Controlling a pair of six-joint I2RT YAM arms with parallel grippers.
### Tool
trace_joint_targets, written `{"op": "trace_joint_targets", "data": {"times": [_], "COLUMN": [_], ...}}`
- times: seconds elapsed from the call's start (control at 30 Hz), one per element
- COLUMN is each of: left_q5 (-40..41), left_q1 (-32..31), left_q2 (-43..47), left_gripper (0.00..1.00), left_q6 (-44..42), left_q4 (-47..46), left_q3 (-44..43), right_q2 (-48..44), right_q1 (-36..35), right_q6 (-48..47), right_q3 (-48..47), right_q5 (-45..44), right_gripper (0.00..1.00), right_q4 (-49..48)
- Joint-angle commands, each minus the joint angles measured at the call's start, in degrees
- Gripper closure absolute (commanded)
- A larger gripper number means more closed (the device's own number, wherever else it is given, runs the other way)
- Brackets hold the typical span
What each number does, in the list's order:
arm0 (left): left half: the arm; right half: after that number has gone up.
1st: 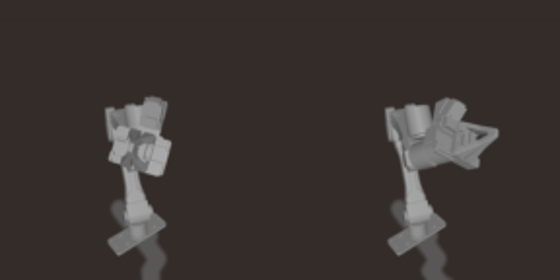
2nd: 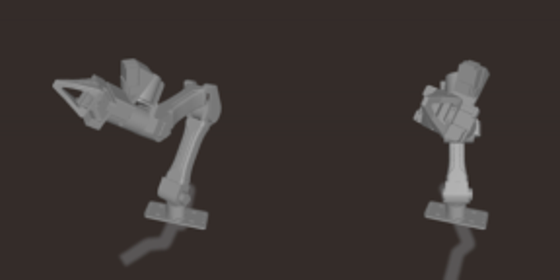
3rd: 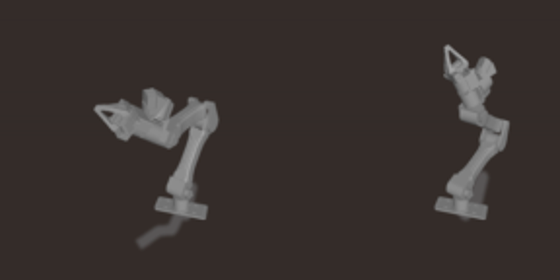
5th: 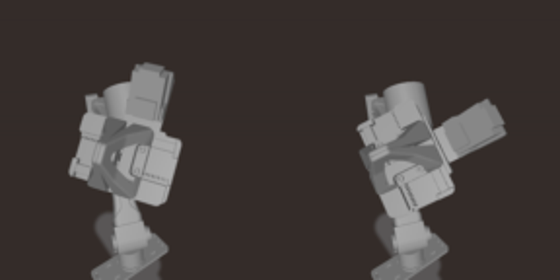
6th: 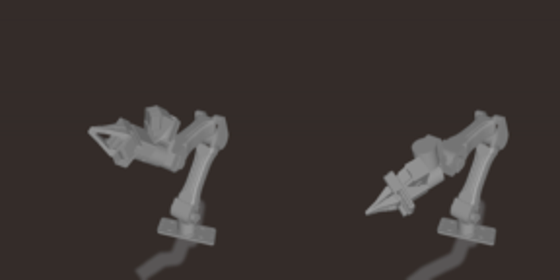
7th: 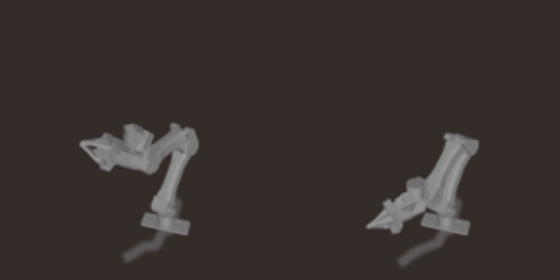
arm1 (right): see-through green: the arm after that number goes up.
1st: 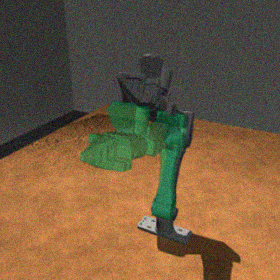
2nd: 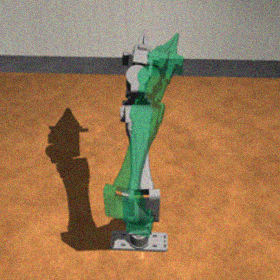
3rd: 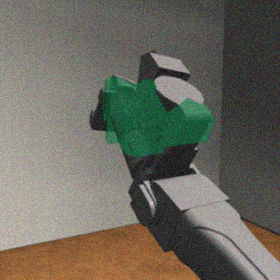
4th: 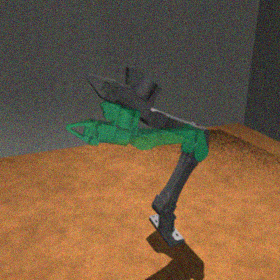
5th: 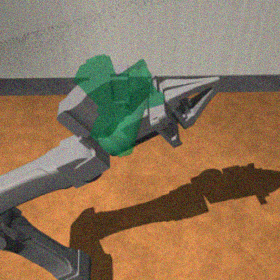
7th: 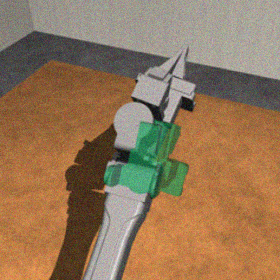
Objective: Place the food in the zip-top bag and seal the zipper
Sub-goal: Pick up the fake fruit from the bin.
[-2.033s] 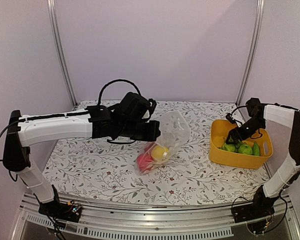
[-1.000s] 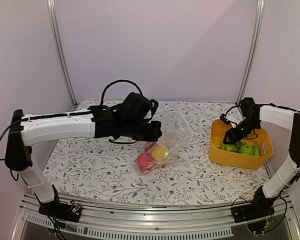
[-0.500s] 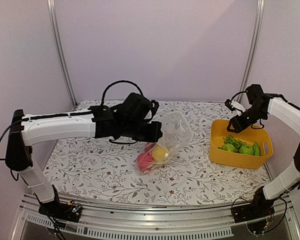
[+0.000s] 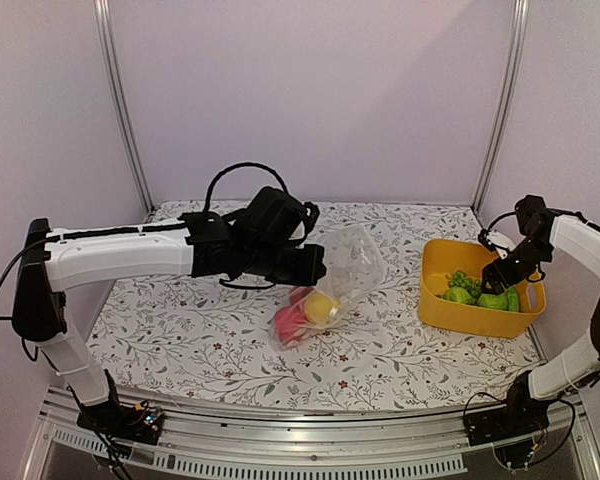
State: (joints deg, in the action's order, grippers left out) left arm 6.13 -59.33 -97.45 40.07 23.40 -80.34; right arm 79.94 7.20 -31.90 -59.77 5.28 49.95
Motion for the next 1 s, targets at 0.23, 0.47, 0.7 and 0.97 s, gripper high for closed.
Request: {"op": "trace_joint_targets", "data": {"times": [0.23,0.47,0.7,0.97], "left_q5": [-0.4,-0.6,-0.5,-0.7], "left_q1": [0.9,0.8,0.9,0.9], "left_q2": [-1.0,-0.7,-0.7,-0.7], "left_gripper": [1.00,1.00,1.00,1.00], "left_q6": [-0.9,-0.7,-0.8,-0.8], "left_q4": [0.8,0.9,0.9,1.0], "left_q3": [-0.3,0.2,0.2,0.5], "right_q2": [5.3,8.5,8.7,4.0], "right_q1": [0.7,0.9,1.6,1.6], "right_q6": [0.2,1.2,1.2,1.5], "right_q3": [2.7,3.7,4.6,2.1], "right_q5": [-2.3,-3.5,-4.2,-4.6], "right_gripper": [0.16,0.15,0.31,0.49], "right_q4": [-2.9,-4.7,-5.3,-3.1]}}
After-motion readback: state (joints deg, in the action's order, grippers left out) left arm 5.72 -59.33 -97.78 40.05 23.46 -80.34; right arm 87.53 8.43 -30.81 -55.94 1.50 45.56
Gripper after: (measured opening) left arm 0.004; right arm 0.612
